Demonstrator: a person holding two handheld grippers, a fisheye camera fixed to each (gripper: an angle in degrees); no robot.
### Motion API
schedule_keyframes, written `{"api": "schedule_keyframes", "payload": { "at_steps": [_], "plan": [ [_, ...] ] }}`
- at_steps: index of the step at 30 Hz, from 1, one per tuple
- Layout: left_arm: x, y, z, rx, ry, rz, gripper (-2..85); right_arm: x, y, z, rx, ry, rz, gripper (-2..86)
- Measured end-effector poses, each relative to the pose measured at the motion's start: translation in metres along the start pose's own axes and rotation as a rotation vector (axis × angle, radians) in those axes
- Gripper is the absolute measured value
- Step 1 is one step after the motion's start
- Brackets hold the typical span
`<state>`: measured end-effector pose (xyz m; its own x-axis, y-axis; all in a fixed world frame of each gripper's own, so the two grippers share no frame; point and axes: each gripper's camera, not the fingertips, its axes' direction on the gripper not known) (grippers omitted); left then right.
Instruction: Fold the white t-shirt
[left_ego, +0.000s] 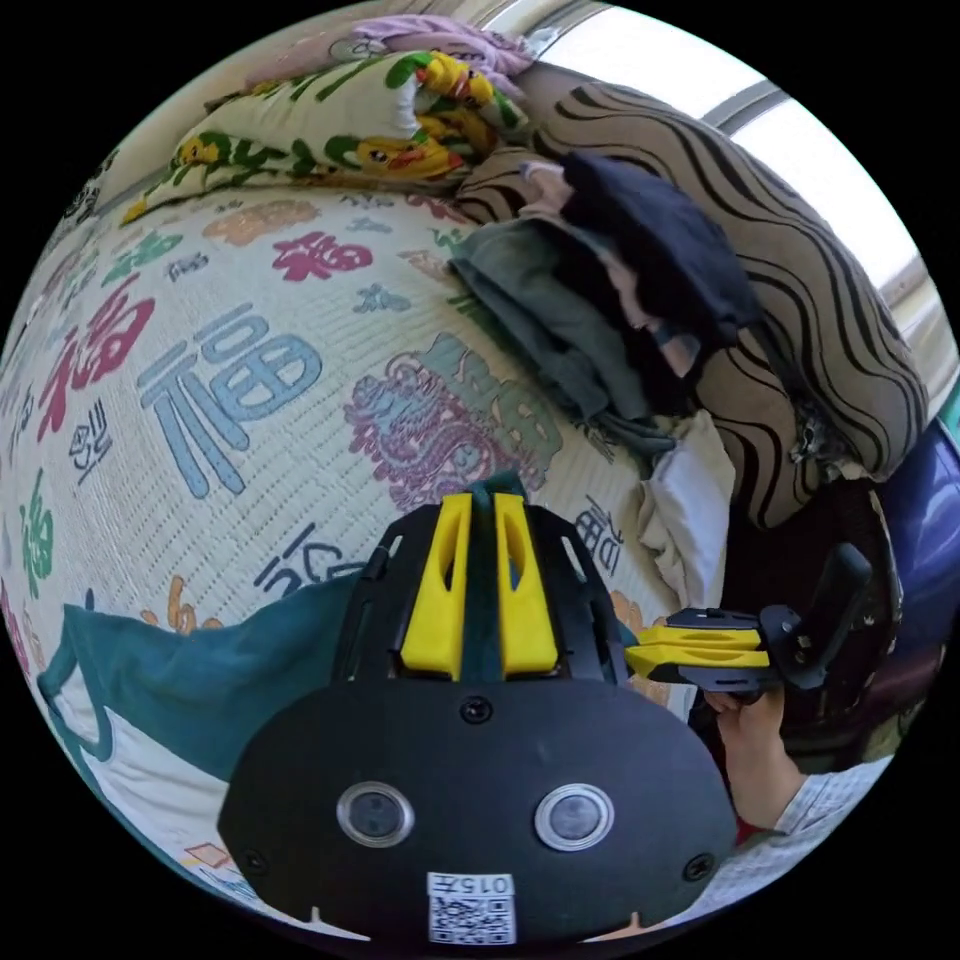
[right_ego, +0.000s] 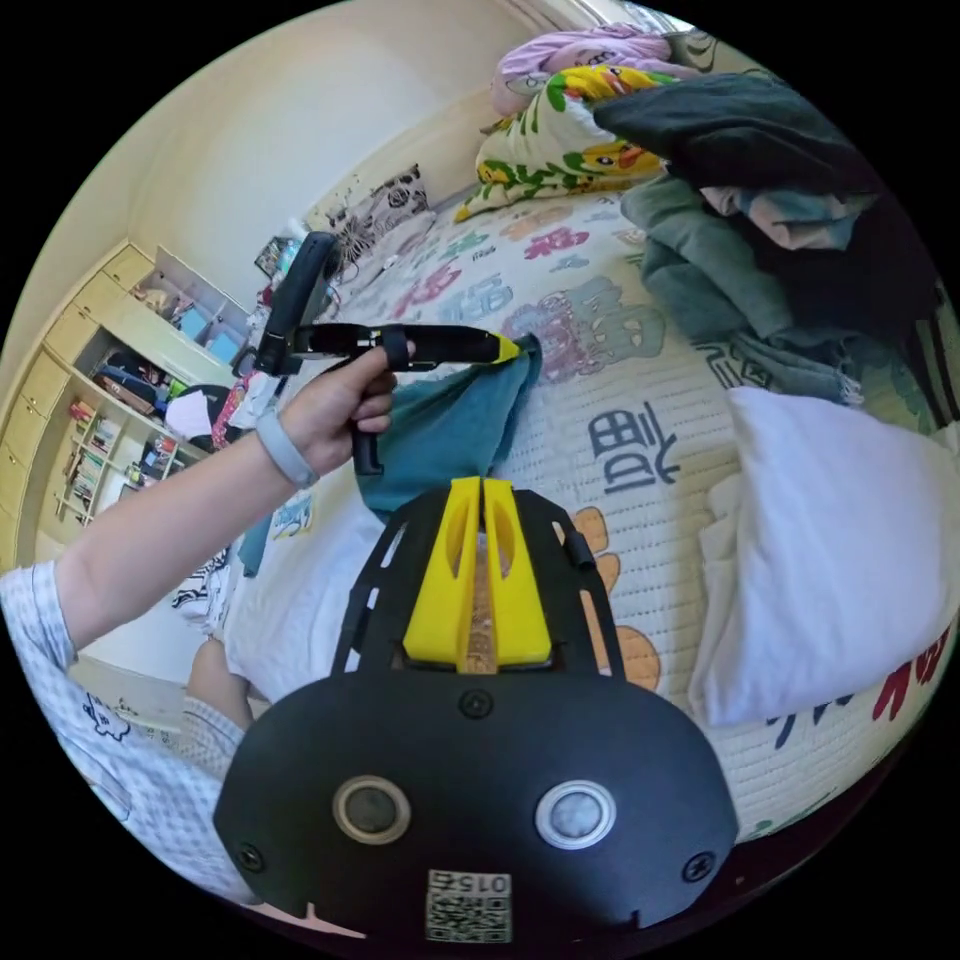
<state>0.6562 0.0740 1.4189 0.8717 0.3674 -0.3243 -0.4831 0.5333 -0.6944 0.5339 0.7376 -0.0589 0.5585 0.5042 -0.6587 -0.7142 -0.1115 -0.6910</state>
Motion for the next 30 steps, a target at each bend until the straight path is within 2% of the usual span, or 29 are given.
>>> {"api": "schedule_keyframes", "payload": {
  "at_steps": [2, 7, 9, 13, 15, 16, 18, 21, 23, 25, 27, 30],
  "plan": [
    [-0.011, 0.018, -0.011, 0.05, 0.024, 0.027, 6.8, -0.012, -0.006, 0.001, -0.093, 0.036, 0.008, -0.3],
    [-0.052, 0.083, -0.1, 0.233, 0.24, 0.069, 8.5, -0.034, 0.002, -0.022, -0.135, 0.088, 0.068, -0.4],
    [-0.075, 0.152, -0.159, 0.305, 0.257, 0.066, 7.9, -0.044, 0.004, -0.04, -0.12, 0.103, 0.095, -0.3],
    [-0.121, 0.304, -0.239, 0.363, 0.17, -0.043, 7.4, -0.092, 0.003, -0.083, -0.091, 0.151, 0.081, 0.3],
    [-0.155, 0.424, -0.274, 0.35, 0.024, -0.202, 7.6, -0.127, 0.0, -0.097, -0.078, 0.138, 0.024, 0.9],
    [-0.163, 0.455, -0.282, 0.351, -0.012, -0.245, 7.7, -0.155, -0.004, -0.103, -0.073, 0.117, -0.024, 1.5],
    [-0.193, 0.573, -0.304, 0.361, -0.113, -0.398, 7.9, -0.2, -0.012, -0.106, -0.073, 0.052, -0.099, 2.8],
    [-0.222, 0.683, -0.319, 0.339, -0.172, -0.536, 7.9, -0.282, -0.031, -0.089, -0.132, -0.147, -0.219, 4.9],
    [-0.233, 0.729, -0.326, 0.358, -0.179, -0.56, 8.0, -0.348, -0.045, -0.061, -0.227, -0.304, -0.279, 6.0],
    [-0.242, 0.764, -0.332, 0.384, -0.188, -0.568, 8.0, -0.398, -0.054, -0.035, -0.309, -0.367, -0.312, 7.0],
    [-0.258, 0.799, -0.335, 0.41, -0.191, -0.564, 8.2, -0.445, -0.061, -0.008, -0.404, -0.388, -0.333, 8.5],
    [-0.275, 0.825, -0.326, 0.414, -0.153, -0.526, 8.6, -0.519, -0.068, 0.025, -0.514, -0.319, -0.415, 10.9]
  ]
}}
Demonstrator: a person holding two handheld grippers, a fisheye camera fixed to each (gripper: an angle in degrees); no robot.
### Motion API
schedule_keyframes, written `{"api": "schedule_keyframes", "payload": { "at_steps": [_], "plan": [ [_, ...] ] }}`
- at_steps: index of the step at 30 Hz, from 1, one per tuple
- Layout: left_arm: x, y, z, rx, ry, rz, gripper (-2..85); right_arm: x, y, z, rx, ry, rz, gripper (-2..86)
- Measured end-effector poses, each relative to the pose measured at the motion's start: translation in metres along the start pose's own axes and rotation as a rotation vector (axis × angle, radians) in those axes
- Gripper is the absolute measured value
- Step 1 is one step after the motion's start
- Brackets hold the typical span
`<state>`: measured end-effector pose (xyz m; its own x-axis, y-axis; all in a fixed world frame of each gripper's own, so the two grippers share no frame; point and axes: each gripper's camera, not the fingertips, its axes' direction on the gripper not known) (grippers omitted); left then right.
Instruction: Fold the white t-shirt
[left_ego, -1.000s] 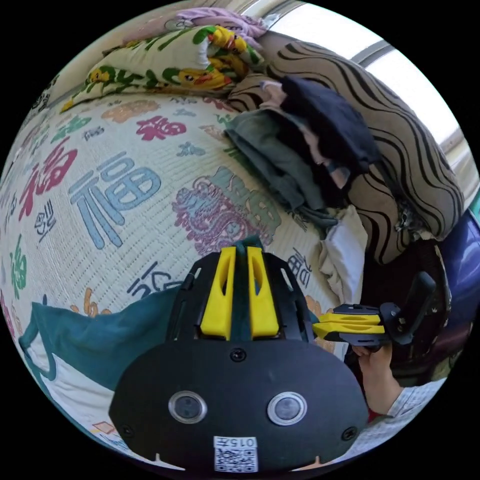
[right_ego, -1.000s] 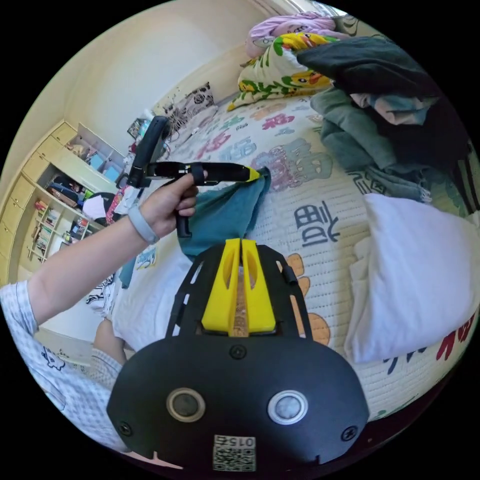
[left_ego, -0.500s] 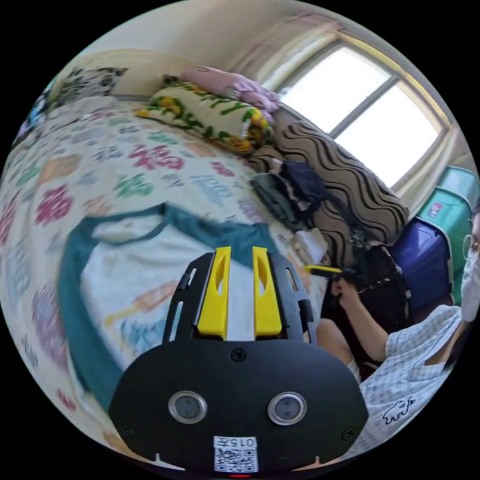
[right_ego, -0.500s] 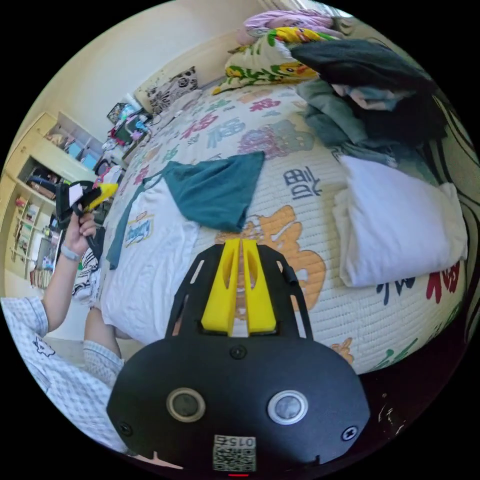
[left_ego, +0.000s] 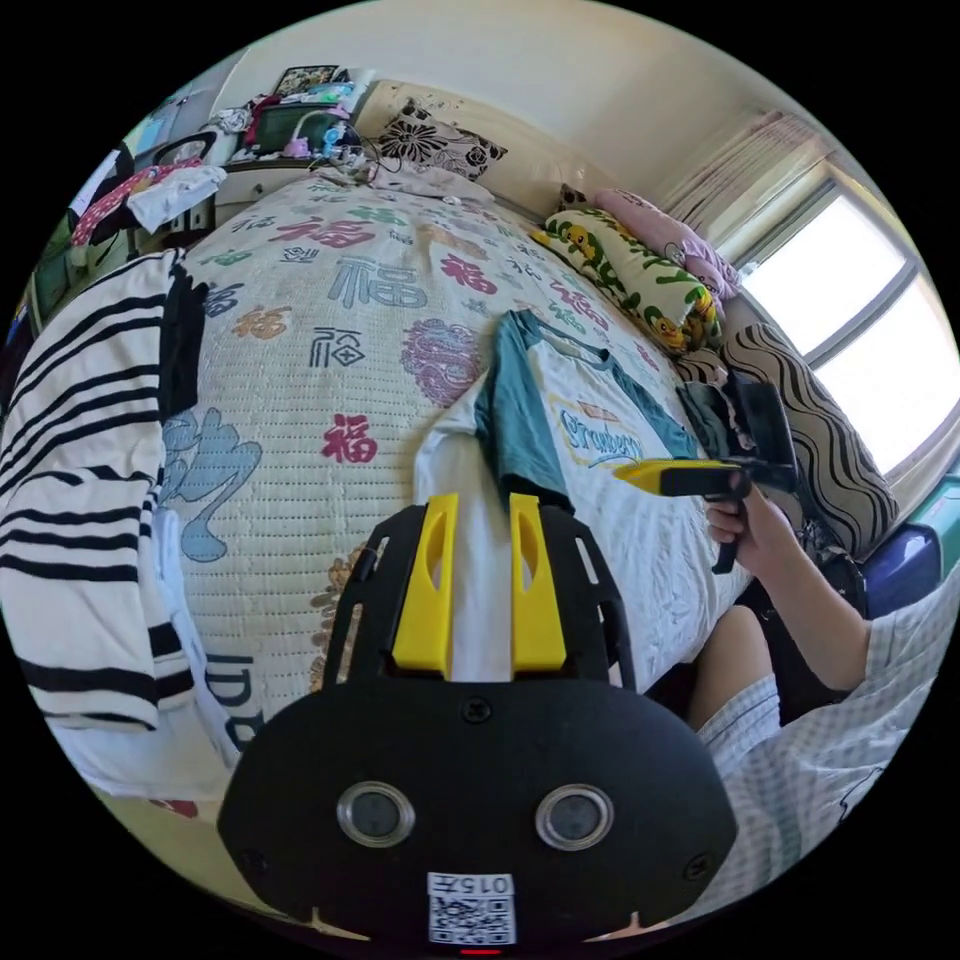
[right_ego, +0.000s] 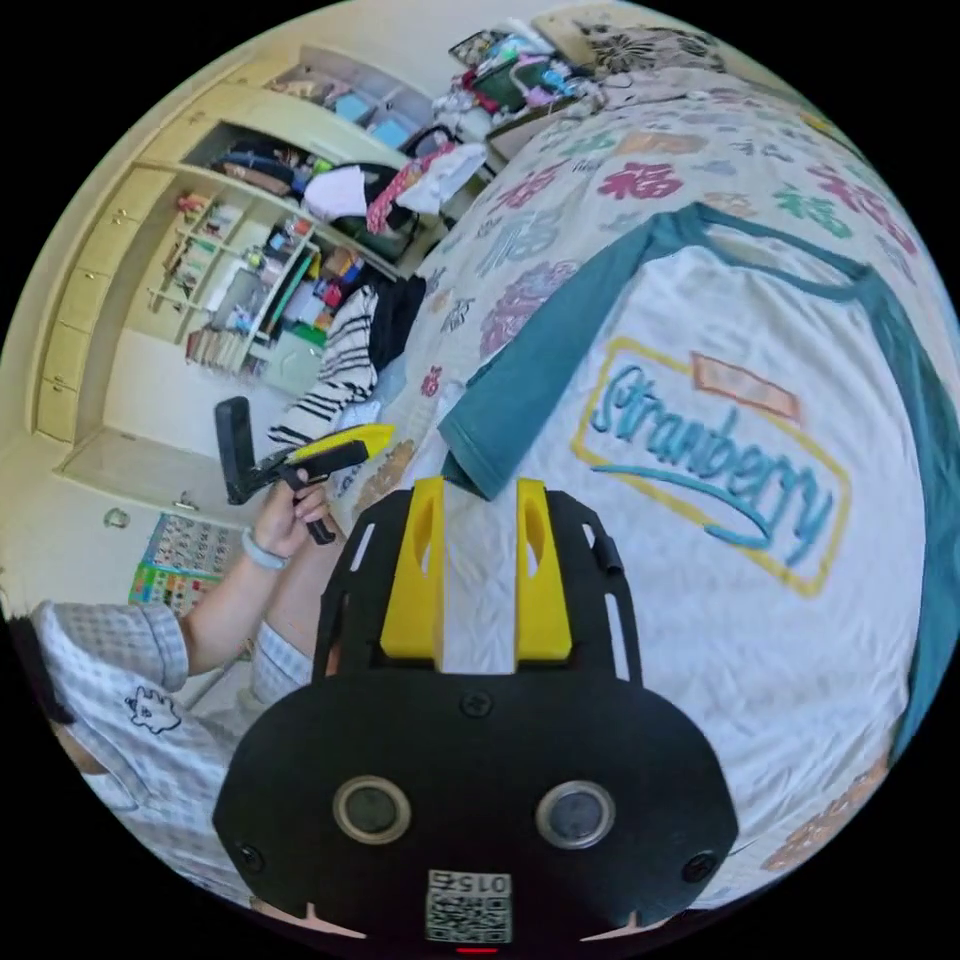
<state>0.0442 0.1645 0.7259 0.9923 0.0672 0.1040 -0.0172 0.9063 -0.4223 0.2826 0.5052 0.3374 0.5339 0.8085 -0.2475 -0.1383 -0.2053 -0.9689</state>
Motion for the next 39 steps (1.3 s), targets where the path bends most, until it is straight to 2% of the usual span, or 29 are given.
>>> {"api": "schedule_keyframes", "payload": {
  "at_steps": [7, 9, 12, 16, 20, 24, 29, 33, 35, 39],
  "plan": [
    [-0.016, 0.03, 0.041, -0.07, 0.057, 0.096, 9.8, -0.12, -0.086, 0.04, -0.187, 0.288, -0.177, 12.2],
    [-0.032, 0.036, 0.048, -0.063, 0.107, 0.053, 7.7, -0.14, -0.1, 0.053, -0.258, 0.37, -0.209, 10.8],
    [-0.057, 0.041, 0.051, -0.089, 0.165, 0.012, 1.6, -0.154, -0.115, 0.064, -0.338, 0.458, -0.183, 3.0],
    [-0.097, 0.049, 0.018, 0.035, 0.241, -0.038, 0.0, -0.171, -0.128, 0.011, -0.173, 0.344, -0.098, 0.1],
    [-0.175, 0.041, -0.034, 0.301, 0.323, -0.226, -0.4, -0.19, -0.172, -0.051, 0.084, 0.198, -0.028, 0.0],
    [-0.238, 0.033, -0.064, 0.461, 0.278, -0.4, -0.5, -0.227, -0.24, -0.05, 0.126, 0.195, -0.082, 0.0],
    [-0.29, 0.033, -0.047, 0.414, 0.191, -0.548, -0.5, -0.276, -0.324, 0.025, -0.007, 0.323, -0.127, 0.5],
    [-0.322, 0.055, -0.036, 0.366, 0.165, -0.663, -0.5, -0.293, -0.344, 0.085, -0.197, 0.463, -0.174, 2.2],
    [-0.331, 0.063, -0.034, 0.358, 0.166, -0.682, -0.5, -0.311, -0.346, 0.115, -0.294, 0.637, -0.278, 3.7],
    [-0.337, 0.064, -0.038, 0.349, 0.155, -0.684, -0.2, -0.333, -0.351, 0.128, -0.393, 0.721, -0.354, 4.5]
  ]
}}
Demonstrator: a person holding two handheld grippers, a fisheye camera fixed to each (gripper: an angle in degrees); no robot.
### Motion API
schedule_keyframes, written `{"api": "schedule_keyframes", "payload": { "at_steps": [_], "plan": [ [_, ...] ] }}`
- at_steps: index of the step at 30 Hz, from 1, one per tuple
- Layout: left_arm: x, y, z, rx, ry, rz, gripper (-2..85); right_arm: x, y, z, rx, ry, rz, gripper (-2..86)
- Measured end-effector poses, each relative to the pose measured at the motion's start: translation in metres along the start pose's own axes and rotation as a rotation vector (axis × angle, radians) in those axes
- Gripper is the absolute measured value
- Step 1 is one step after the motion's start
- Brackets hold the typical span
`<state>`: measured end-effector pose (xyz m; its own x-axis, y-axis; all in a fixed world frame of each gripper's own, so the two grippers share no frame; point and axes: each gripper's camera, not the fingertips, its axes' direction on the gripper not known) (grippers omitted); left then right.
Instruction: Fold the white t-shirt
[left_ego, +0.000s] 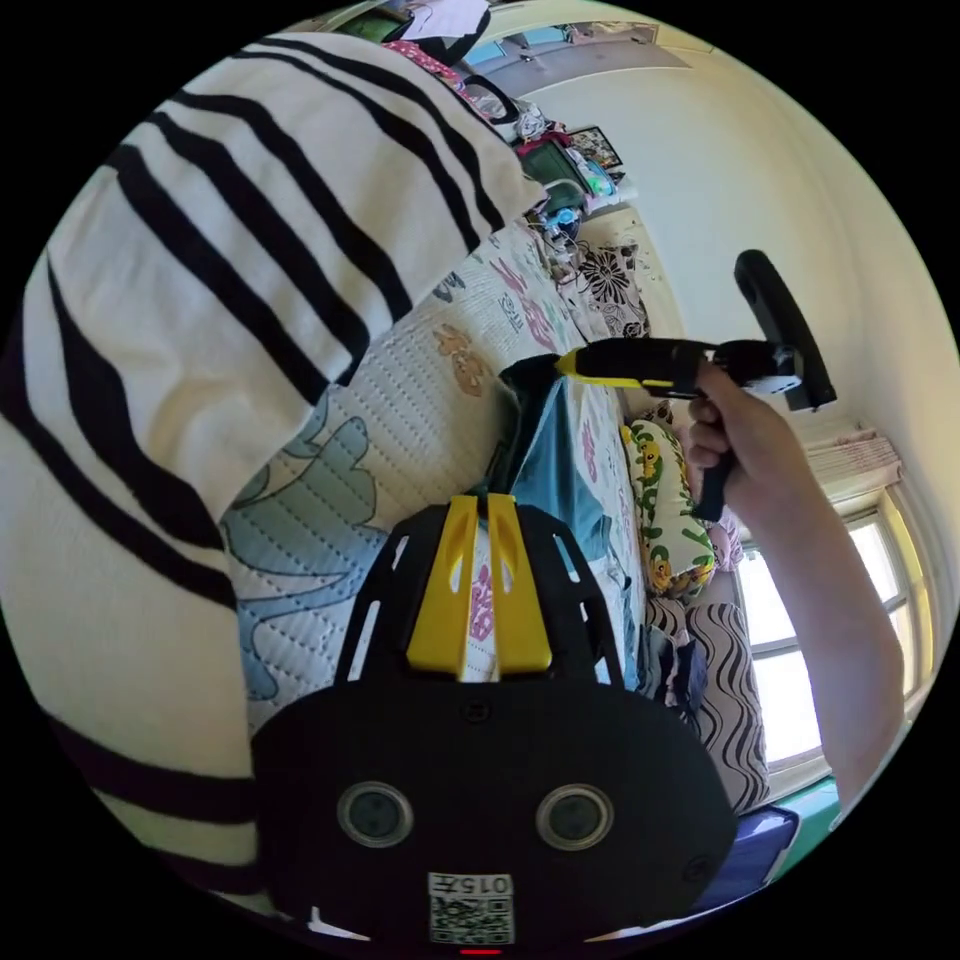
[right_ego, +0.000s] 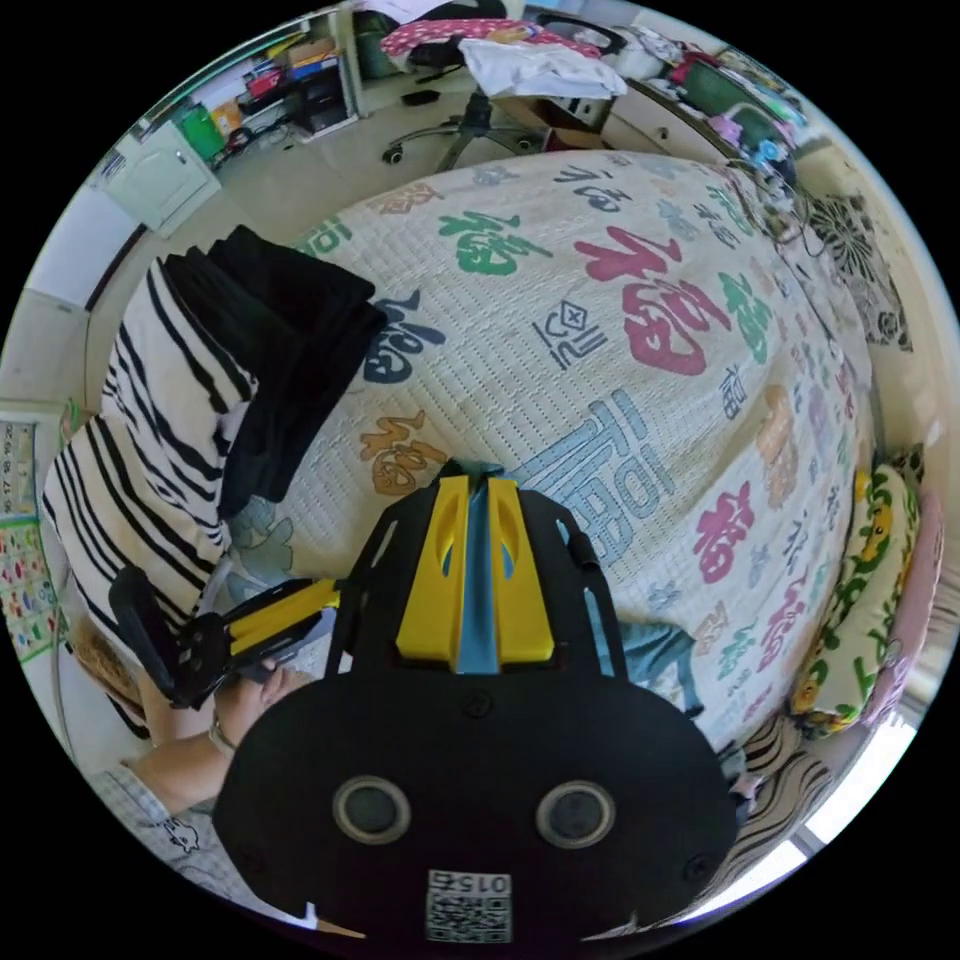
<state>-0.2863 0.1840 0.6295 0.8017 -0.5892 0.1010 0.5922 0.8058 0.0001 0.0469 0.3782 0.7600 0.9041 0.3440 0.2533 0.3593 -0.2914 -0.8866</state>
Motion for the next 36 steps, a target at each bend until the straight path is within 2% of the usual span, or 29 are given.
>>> {"api": "schedule_keyframes", "payload": {
  "at_steps": [4, 7, 9, 12, 14, 16, 17, 18, 20, 25, 27, 30, 36],
  "plan": [
    [0.01, -0.004, -0.007, -0.011, -0.001, 0.003, 0.9, 0.006, 0.011, -0.038, 0.105, 0.132, 0.02, 3.9],
    [0.03, 0.0, -0.029, -0.045, 0.079, 0.058, 3.7, 0.025, 0.042, -0.064, 0.196, -0.07, 0.043, 3.8],
    [0.057, 0.015, -0.064, -0.095, 0.147, 0.188, 5.0, 0.033, 0.078, -0.071, 0.252, -0.18, 0.016, 3.5],
    [0.092, 0.045, -0.102, -0.244, 0.06, 0.372, 5.3, 0.046, 0.173, -0.065, 0.327, -0.344, 0.018, 1.9],
    [0.105, 0.064, -0.119, -0.328, -0.034, 0.437, 5.6, 0.057, 0.275, -0.045, 0.416, -0.552, 0.023, 1.2],
    [0.113, 0.081, -0.13, -0.386, -0.105, 0.456, 5.9, 0.059, 0.359, -0.02, 0.493, -0.633, 0.048, 1.3],
    [0.119, 0.09, -0.133, -0.422, -0.137, 0.466, 6.2, 0.058, 0.412, 0.002, 0.501, -0.643, 0.128, 1.7],
    [0.126, 0.098, -0.132, -0.453, -0.172, 0.483, 6.4, 0.057, 0.438, 0.015, 0.49, -0.636, 0.188, 1.9],
    [0.136, 0.106, -0.125, -0.499, -0.241, 0.511, 7.0, 0.053, 0.535, 0.067, 0.396, -0.543, 0.456, 4.0],
    [0.152, 0.11, -0.08, -0.685, -0.347, 0.511, 8.5, 0.038, 0.662, 0.152, 0.222, -0.391, 0.843, 9.6],
    [0.168, 0.112, -0.058, -0.768, -0.392, 0.524, 9.3, 0.036, 0.681, 0.185, 0.131, -0.379, 0.882, 10.2],
    [0.192, 0.119, -0.032, -0.832, -0.477, 0.565, 9.1, 0.038, 0.696, 0.237, 0.087, -0.478, 0.891, 9.0],
    [0.237, 0.123, -0.017, -0.837, -0.647, 0.642, 4.3, 0.042, 0.672, 0.323, -0.021, -0.634, 0.849, 7.9]
  ]
}}
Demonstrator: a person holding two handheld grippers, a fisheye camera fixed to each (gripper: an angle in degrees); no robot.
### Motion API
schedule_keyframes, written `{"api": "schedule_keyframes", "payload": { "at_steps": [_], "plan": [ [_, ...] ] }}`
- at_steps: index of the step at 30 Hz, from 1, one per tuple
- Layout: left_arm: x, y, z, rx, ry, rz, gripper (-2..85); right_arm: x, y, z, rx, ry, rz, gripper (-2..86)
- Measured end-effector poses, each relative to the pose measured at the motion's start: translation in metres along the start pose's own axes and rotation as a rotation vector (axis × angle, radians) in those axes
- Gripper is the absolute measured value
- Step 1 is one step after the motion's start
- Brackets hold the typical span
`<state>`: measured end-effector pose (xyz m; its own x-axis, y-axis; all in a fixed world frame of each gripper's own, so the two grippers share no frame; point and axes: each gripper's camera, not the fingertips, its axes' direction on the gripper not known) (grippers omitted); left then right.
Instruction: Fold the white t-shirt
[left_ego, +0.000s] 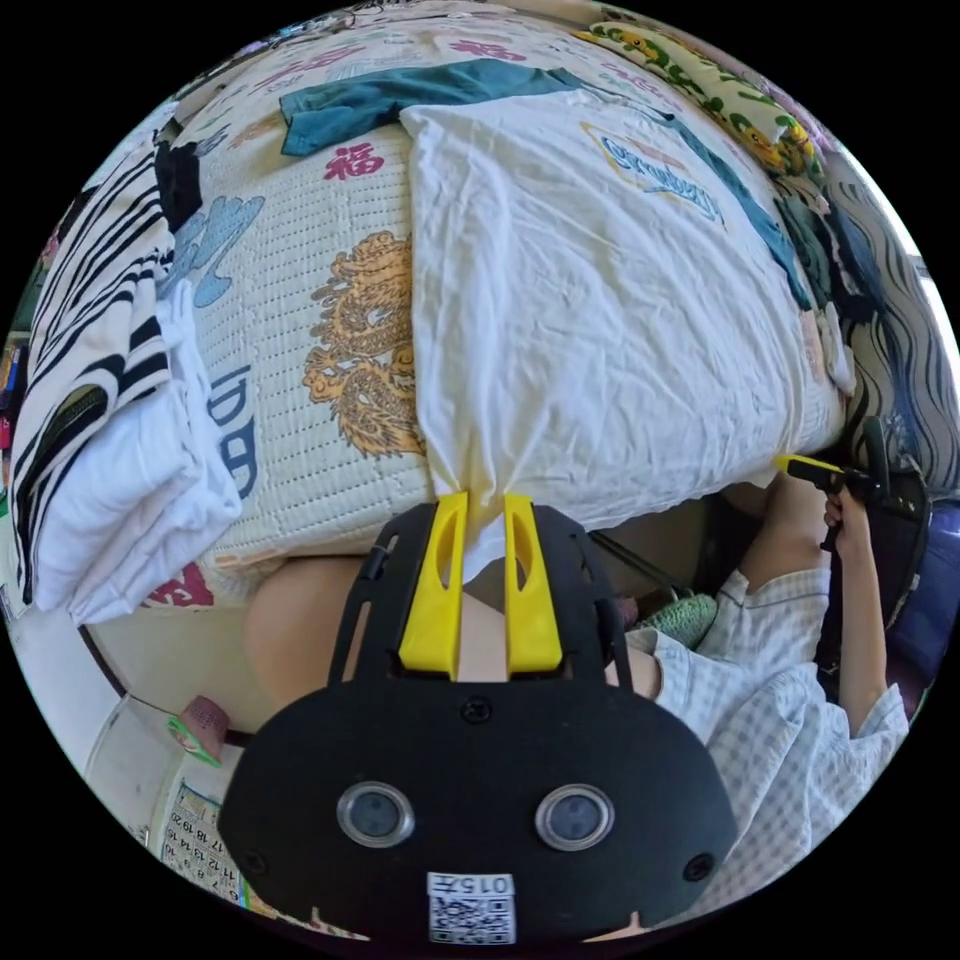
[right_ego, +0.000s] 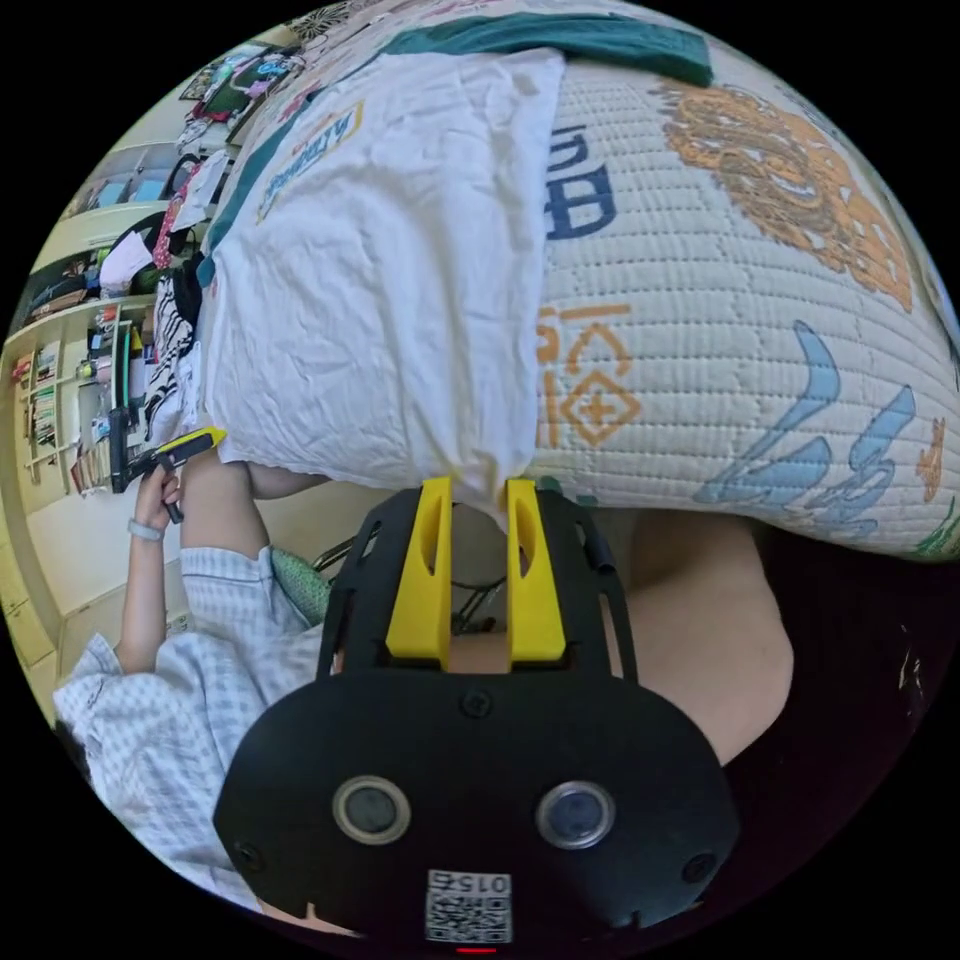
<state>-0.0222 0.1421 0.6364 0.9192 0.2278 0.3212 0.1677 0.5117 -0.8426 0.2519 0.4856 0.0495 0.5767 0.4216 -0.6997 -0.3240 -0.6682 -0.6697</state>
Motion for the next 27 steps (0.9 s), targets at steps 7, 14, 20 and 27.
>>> {"api": "schedule_keyframes", "payload": {
  "at_steps": [7, 14, 20, 27],
  "plan": [
    [0.017, 0.008, -0.043, 0.026, 0.0, 0.042, 0.8, 0.02, 0.012, 0.037, 0.033, 0.08, -0.071, 0.6],
    [0.027, 0.027, -0.086, 0.065, 0.033, 0.047, 0.3, 0.059, 0.04, 0.06, 0.113, 0.022, -0.076, -0.5],
    [0.036, 0.022, -0.09, -0.032, 0.006, 0.034, 0.1, 0.075, 0.035, 0.117, 0.043, 0.107, -0.064, -0.4],
    [0.04, 0.055, -0.14, 0.059, 0.035, -0.014, -0.4, 0.101, 0.057, 0.172, 0.06, 0.179, -0.026, -0.5]
  ]
}}
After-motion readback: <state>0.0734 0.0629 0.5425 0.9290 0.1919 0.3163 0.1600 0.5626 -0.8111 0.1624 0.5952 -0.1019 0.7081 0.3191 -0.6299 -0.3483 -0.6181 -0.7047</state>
